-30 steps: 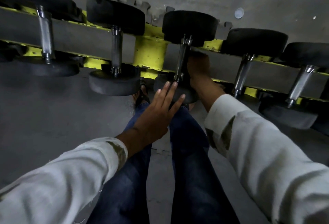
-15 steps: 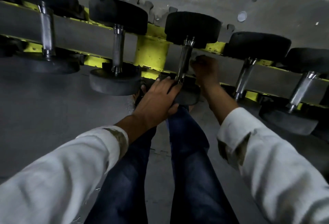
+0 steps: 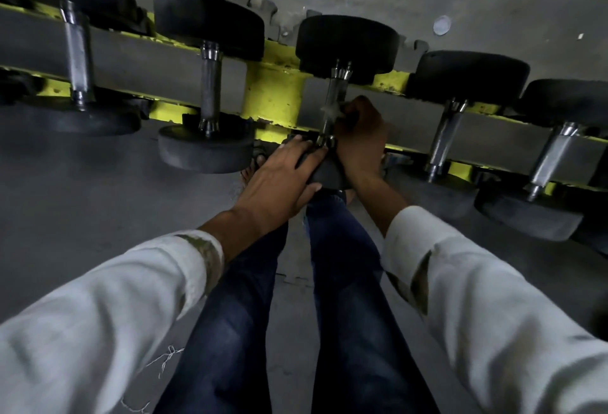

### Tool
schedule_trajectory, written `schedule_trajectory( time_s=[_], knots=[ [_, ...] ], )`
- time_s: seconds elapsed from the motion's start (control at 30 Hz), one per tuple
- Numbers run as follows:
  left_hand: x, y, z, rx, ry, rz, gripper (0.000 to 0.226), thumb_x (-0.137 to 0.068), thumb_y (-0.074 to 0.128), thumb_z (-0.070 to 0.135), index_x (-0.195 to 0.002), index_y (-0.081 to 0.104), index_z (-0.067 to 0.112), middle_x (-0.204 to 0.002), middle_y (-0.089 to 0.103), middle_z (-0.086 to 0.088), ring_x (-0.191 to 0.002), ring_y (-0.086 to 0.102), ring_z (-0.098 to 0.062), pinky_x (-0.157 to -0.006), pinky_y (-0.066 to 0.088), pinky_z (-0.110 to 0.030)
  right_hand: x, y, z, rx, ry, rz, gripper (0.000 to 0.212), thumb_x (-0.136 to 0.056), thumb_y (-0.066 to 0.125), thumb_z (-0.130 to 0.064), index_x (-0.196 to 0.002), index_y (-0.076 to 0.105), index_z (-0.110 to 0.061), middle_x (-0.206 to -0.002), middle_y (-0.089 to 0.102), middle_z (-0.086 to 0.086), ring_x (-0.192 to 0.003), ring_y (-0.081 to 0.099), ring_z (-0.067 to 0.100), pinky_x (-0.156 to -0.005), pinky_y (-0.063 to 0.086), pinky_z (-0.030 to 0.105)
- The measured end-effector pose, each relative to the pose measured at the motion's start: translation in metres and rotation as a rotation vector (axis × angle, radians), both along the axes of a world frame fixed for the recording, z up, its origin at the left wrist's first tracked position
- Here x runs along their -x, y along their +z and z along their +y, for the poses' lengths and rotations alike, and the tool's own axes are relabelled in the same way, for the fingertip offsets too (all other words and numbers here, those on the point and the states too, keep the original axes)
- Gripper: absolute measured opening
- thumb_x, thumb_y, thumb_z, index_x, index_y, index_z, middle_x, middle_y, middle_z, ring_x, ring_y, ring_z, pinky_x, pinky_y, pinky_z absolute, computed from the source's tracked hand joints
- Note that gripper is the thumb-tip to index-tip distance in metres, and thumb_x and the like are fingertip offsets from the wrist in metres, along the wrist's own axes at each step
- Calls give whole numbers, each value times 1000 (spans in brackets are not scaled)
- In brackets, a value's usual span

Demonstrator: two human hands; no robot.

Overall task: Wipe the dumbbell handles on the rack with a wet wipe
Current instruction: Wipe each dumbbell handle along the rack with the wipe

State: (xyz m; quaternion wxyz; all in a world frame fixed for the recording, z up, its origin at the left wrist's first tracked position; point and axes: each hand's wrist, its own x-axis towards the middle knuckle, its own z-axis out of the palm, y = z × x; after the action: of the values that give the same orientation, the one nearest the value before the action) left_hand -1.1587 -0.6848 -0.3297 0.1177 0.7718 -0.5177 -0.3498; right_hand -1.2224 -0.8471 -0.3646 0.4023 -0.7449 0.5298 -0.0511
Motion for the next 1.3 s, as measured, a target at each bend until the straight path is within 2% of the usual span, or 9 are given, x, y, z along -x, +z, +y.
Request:
schedule_trajectory(
  time_s=[0.17, 0.33, 0.43, 0.53, 0.63, 0.73, 0.87, 1.07, 1.3],
  knots=[
    [0, -1, 1, 8, 11, -7, 66, -101, 60, 35, -159, 35, 15, -157, 39, -18, -153, 26, -34, -125, 27, -47, -10, -2, -22, 339, 393, 79, 24, -83, 59, -10, -106, 69, -11, -109, 65, 15, -99, 62, 35, -73, 47, 35],
    [0, 0, 0, 5, 9, -11, 65, -101, 60, 36, -158, 36, 16, -154, 42, -17, -150, 30, -34, -124, 28, -44, -1, -7, -43, 700, 972, 126, 21, -85, 53, -12, -98, 69, -15, -112, 67, 9, -84, 67, 36, -54, 52, 37],
    [0, 3, 0, 8, 9, -18, 65, -100, 60, 37, -157, 38, 15, -151, 43, -17, -145, 35, -34, -122, 31, -43, 10, -1, -52, 680, 1299, 118, 23, -89, 48, -15, -103, 66, -20, -108, 69, 3, -72, 68, 32, -50, 47, 34],
    [-2, 5, 0, 7, -2, -35, 64, -101, 58, 39, -157, 37, 16, -149, 44, -16, -142, 38, -32, -119, 34, -42, -23, 5, -57, 624, 1367, 274, 29, -90, 37, -16, -98, 65, -16, -99, 69, 10, -82, 70, 37, -63, 54, 42],
    [-3, 6, 0, 6, -3, -29, 63, -101, 58, 38, -156, 38, 15, -149, 44, -16, -142, 38, -32, -118, 36, -42, -61, 17, -49, 329, 1374, 521, 21, -94, 51, -19, -101, 69, -10, -108, 68, 17, -103, 67, 40, -82, 55, 47],
    [-6, 8, 3, 8, -8, -21, 62, -101, 60, 35, -155, 40, 14, -147, 45, -16, -137, 41, -32, -112, 42, -43, -76, 32, -35, 150, 1555, 687, 22, -90, 63, -24, -108, 73, -15, -111, 70, 13, -104, 68, 36, -82, 57, 42],
    [-9, 8, 3, 7, -28, -23, 62, -101, 59, 36, -156, 39, 15, -146, 45, -15, -135, 43, -31, -109, 44, -42, -80, 32, -37, 297, 1485, 712, 20, -94, 58, -15, -107, 70, -6, -110, 68, 18, -104, 67, 38, -76, 50, 39],
    [-11, 13, 5, 20, -23, -24, 59, -100, 63, 28, -153, 44, 11, -147, 46, -15, -135, 44, -30, -103, 48, -40, -72, 48, -29, 37, 1579, 664, 19, -91, 61, -22, -93, 71, -6, -97, 69, 18, -87, 67, 35, -64, 48, 35],
    [-14, 15, 1, 26, -42, -59, 58, -97, 65, 30, -149, 49, 10, -139, 53, -13, -127, 51, -30, -99, 47, -37, 10, 37, -23, 29, 916, 468, 25, -96, 59, -30, -111, 68, -13, -118, 68, 15, -106, 62, 39, -80, 51, 41]
  ],
)
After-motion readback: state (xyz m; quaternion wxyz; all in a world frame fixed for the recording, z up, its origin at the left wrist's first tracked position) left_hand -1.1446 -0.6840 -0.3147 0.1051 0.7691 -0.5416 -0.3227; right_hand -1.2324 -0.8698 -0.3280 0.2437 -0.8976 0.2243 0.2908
